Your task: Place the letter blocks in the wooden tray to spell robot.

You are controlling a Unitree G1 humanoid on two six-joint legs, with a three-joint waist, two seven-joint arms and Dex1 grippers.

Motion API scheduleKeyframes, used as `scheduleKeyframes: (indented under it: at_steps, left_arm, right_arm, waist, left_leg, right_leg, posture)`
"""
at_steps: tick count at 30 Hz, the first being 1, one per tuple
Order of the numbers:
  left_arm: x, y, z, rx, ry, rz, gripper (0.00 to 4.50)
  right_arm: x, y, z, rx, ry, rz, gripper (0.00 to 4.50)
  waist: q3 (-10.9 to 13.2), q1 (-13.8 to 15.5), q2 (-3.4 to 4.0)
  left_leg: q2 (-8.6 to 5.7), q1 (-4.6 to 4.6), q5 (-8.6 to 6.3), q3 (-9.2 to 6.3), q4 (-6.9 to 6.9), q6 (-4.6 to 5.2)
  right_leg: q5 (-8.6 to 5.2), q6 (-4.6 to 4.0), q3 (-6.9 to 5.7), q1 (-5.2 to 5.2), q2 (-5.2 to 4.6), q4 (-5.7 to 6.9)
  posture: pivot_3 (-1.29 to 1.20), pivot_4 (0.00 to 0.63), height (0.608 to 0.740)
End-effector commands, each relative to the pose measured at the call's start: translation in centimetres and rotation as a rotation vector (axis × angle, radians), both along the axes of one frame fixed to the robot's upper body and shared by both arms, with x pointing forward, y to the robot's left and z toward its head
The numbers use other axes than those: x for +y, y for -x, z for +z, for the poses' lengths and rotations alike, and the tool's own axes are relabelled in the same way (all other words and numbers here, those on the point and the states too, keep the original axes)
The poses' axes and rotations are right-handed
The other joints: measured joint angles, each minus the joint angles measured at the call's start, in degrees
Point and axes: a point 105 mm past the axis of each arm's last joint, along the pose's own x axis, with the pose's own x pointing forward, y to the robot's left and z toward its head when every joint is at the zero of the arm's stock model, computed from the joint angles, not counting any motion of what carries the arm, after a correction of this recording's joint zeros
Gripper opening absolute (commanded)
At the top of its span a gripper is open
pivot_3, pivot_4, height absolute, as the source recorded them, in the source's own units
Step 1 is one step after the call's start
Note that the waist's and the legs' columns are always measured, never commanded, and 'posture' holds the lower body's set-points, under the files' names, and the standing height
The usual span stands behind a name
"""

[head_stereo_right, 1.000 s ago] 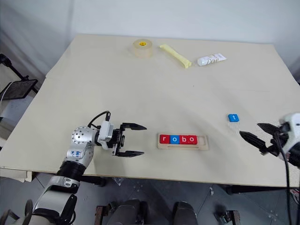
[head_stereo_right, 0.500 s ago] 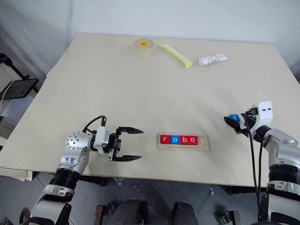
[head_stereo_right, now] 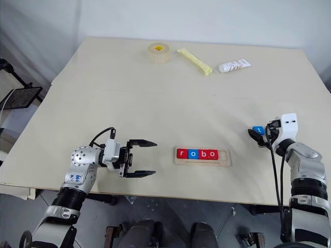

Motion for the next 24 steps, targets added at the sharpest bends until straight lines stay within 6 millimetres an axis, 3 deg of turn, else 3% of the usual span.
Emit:
scheduleKeyframes:
  at_steps: [1,5,8,15,19,24]
  left_arm:
    - [-0.1,-0.1,0.7,-0.031,0.011,-0.007,4.50]
    - [-0.4,-0.4,0.6,-0.029,0.011,-0.019,4.50]
    - [-0.7,-0.5,0.7,-0.030,0.014,-0.033,4.50]
    - [-0.9,-0.9,0.7,-0.035,0.015,-0.042,4.50]
    - [-0.8,-0.9,0.8,-0.037,0.014,-0.041,4.50]
    - [-0.6,-0.9,0.6,-0.034,0.011,-0.040,4.50]
  right_arm:
    - [-0.3,0.6,-0.6,0.008,-0.023,-0.035,4.48]
    - [-0.1,0.8,-1.0,0.018,-0.046,-0.055,4.48]
    - [0.0,0.7,-1.2,0.028,-0.067,-0.081,3.90]
    - [0.1,0.6,-0.6,-0.007,-0.068,-0.103,1.59]
    - [0.7,1.2,1.3,-0.092,-0.060,-0.119,1.47]
    - [3.2,3.3,2.8,-0.139,-0.048,-0.126,1.47]
  waist:
    - [0.0,0.0,0.00]
    - [0.0,0.0,0.00]
    - [0.0,-0.1,0.00]
    - [0.0,-0.4,0.00]
    - [0.0,-0.4,0.01]
    - [0.0,-0.2,0.06]
  left_leg:
    - [0.00,0.00,0.00,0.00,0.00,0.00]
    - [0.00,0.00,0.00,0.00,0.00,0.00]
    - [0.00,0.01,0.00,0.01,0.00,0.00]
    - [0.01,0.02,0.00,0.02,0.00,0.00]
    - [0.02,0.01,0.00,0.00,-0.02,-0.01]
    - [-0.01,-0.03,0.00,0.02,-0.04,-0.01]
  right_leg:
    - [0.00,0.00,0.00,0.00,0.00,0.00]
    - [0.00,0.00,0.00,0.00,0.00,0.00]
    - [0.00,0.00,0.00,0.00,0.00,0.01]
    - [0.00,0.00,0.00,0.00,0.01,0.01]
    - [0.00,0.00,0.00,-0.02,0.01,0.03]
    - [0.00,0.00,0.04,-0.10,-0.01,0.05]
  posture:
    - [0.00,0.150,0.740]
    - [0.00,0.150,0.740]
    - [0.00,0.150,0.740]
    - [0.00,0.150,0.740]
    - [0.00,0.150,0.740]
    - [0.00,0.150,0.740]
